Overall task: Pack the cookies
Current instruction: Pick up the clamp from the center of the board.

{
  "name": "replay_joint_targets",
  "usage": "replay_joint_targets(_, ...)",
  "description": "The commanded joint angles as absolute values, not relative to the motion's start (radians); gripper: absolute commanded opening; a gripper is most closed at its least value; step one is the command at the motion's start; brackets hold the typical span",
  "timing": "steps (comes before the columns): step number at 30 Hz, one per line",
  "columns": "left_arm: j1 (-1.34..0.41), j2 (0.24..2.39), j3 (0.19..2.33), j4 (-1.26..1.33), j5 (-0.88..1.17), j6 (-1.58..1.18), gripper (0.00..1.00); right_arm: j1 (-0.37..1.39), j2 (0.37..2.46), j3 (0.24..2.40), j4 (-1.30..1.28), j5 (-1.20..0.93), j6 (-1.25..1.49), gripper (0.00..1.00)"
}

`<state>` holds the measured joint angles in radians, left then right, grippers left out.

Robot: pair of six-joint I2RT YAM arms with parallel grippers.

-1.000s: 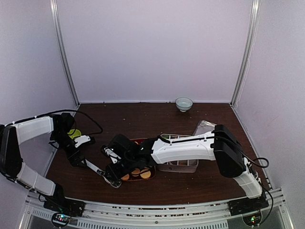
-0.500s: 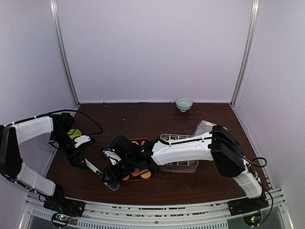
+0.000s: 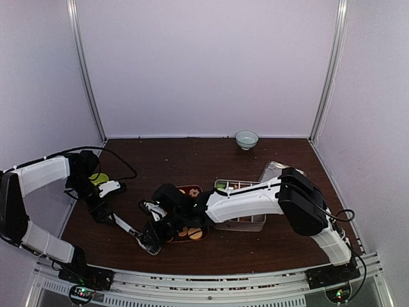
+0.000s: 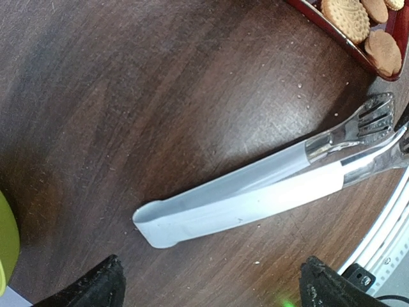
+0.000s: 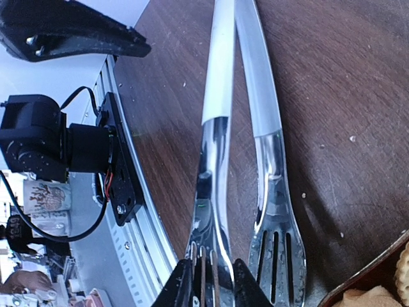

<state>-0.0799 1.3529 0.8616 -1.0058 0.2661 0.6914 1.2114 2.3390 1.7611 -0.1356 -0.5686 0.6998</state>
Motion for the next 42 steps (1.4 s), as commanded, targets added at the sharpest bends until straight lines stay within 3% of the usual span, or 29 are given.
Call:
replay_joint_targets(1, -0.074, 1.327, 0.872, -1.017, 0.259, 0.7, 0.98, 1.187, 2.353, 1.739, -0.021, -0.653, 0.785, 0.14)
replay_joint_targets(7, -0.074, 1.293, 0.9, -1.03, 0.229, 0.659, 0.98, 1.167, 2.313, 1.709, 0.063, -0.687, 0.832, 0.0)
replay_joint_targets(20, -0.073, 1.215, 1.257, -1.243, 0.424, 0.545, 0.98, 1.183, 2.104, 1.719, 0.126, -0.584, 0.782, 0.0)
replay_joint_targets(23, -0.073, 1.201, 1.312, -1.257, 0.462, 0.524, 0.98, 1.208, 2.003, 1.696, 0.041, -0.345, 0.667, 0.0)
replay_joint_targets(30, -0.072, 1.183, 1.392, -1.249, 0.522, 0.43, 0.98, 1.316, 1.965, 1.827, -0.271, 0.567, 0.428, 0.0)
replay_joint_targets(37, -0.073, 1.182, 1.404, -1.218, 0.681, 0.308, 0.98, 1.38, 2.123, 1.998, -0.25, 0.956, 0.216, 0.0)
replay_joint_targets(42, -0.074, 1.204, 1.425, -1.165, 0.823, 0.198, 0.98, 1.41, 2.234, 2.109, -0.073, 1.107, -0.052, 0.0)
